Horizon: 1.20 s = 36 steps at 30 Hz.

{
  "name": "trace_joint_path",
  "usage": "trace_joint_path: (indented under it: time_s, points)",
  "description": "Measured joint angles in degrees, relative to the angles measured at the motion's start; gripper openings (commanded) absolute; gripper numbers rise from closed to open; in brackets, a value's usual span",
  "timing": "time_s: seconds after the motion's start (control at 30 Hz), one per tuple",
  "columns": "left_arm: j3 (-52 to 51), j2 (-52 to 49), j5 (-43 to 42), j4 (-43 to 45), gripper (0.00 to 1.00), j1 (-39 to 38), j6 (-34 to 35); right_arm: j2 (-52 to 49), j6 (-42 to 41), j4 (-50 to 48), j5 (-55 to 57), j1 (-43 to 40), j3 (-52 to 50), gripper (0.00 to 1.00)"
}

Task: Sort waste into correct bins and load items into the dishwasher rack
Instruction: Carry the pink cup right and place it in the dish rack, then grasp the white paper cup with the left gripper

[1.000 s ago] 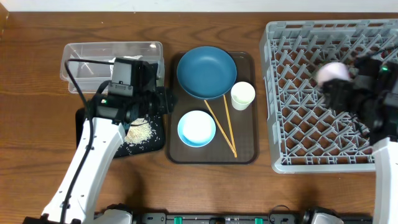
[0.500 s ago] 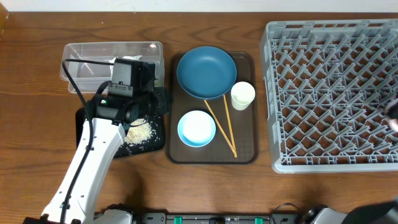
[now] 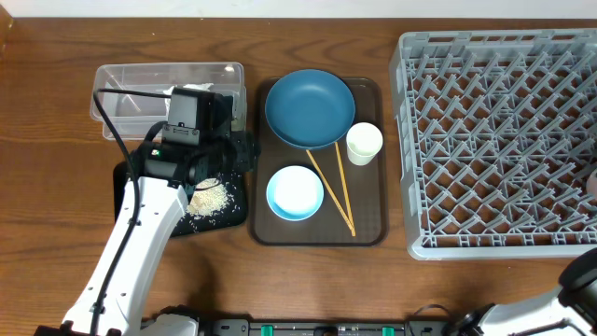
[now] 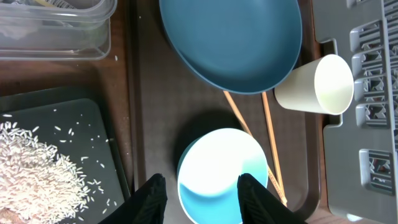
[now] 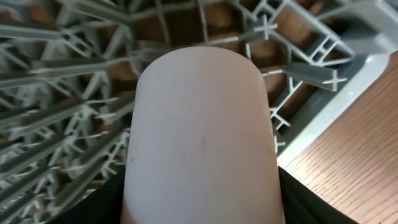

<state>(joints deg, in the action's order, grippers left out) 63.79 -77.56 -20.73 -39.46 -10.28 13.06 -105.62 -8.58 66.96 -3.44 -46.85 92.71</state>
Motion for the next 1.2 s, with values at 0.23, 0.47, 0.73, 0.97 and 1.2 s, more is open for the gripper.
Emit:
trace_joint_path:
  time_s: [0.23, 0.47, 0.73, 0.97, 1.2]
  points:
    - [0.0, 0.0, 0.1, 0.0, 0.42, 0.0, 0.0, -4.0, 0.0, -0.5, 0.3, 0.0, 0.0, 0.66]
    - [0.0, 0.0, 0.2, 0.0, 0.56, 0.0, -0.1, -4.3, -0.5, -1.0, -0.9, 0.0, 0.0, 0.82]
    - [0.0, 0.0, 0.1, 0.0, 0.61, 0.0, 0.0, -4.0, -0.4, -1.4, -8.0, 0.0, 1.6, 0.83]
    - [0.0, 0.0, 0.0, 1.9, 0.62, 0.0, 0.0, 3.7, -0.4, -1.4, -10.4, 0.1, 4.6, 0.84]
    - [0.0, -0.2, -1.8, 14.9, 0.61, -3.5, 0.0, 12.0, 1.5, 1.0, -15.5, 4.6, 6.0, 0.84]
